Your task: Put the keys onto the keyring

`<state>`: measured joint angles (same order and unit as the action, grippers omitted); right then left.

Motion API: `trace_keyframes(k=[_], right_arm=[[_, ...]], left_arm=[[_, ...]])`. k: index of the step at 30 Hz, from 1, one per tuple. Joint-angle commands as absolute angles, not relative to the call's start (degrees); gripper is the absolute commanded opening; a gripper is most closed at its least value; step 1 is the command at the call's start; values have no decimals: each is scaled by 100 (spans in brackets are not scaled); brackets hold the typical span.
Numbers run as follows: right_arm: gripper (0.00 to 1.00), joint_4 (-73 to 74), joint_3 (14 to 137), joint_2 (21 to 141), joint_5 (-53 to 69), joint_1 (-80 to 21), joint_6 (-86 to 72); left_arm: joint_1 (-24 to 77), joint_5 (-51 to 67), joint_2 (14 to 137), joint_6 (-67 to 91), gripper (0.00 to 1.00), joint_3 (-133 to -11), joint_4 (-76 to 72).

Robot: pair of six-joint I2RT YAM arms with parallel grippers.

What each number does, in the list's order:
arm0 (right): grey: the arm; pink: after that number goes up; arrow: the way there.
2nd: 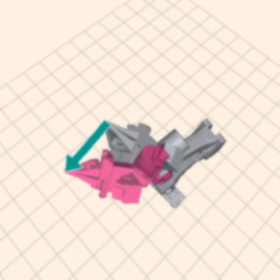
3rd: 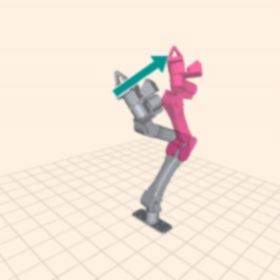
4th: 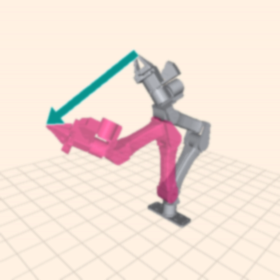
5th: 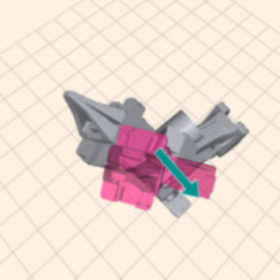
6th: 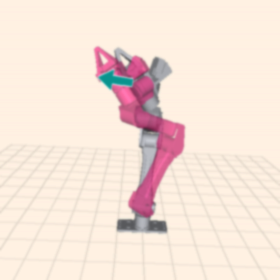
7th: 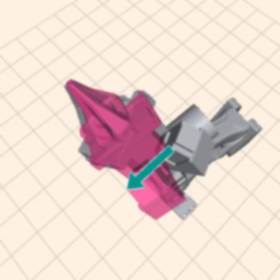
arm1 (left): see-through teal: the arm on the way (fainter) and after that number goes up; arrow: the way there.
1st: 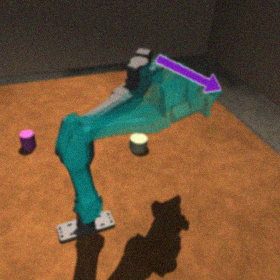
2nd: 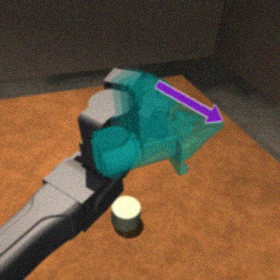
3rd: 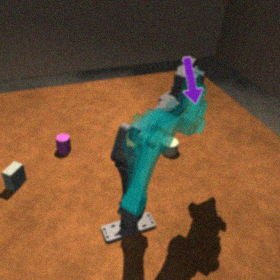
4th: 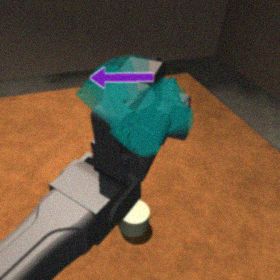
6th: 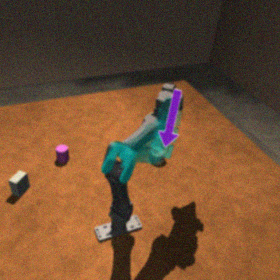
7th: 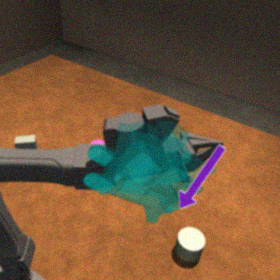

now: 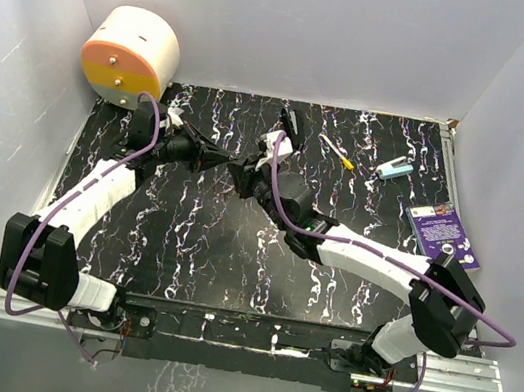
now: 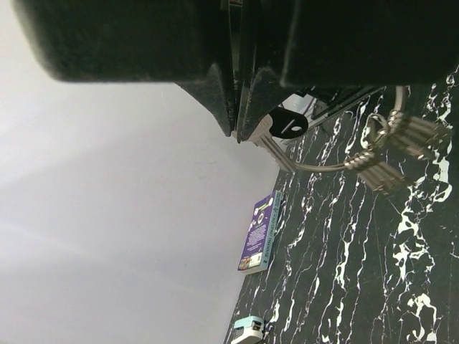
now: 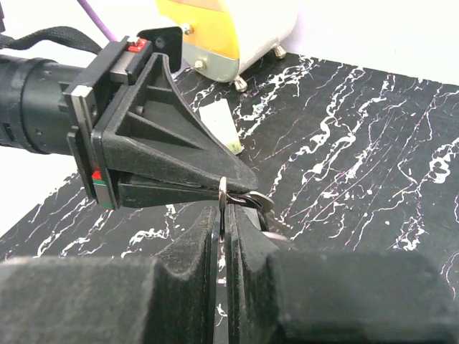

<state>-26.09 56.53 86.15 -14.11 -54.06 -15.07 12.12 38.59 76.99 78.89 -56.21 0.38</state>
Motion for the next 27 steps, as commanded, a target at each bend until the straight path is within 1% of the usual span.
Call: trace_keyframes(k=[1,27], right_arm=[[8,-3278,6004,8706,-1516,-5448,-1442],[8,-3463,5749,8594,-1943,-5446,-1256]], left_arm=[[1225,4013,7538,8069,0,-5651,-58],[1240,4210,7524,8214,0,-5670,-183]])
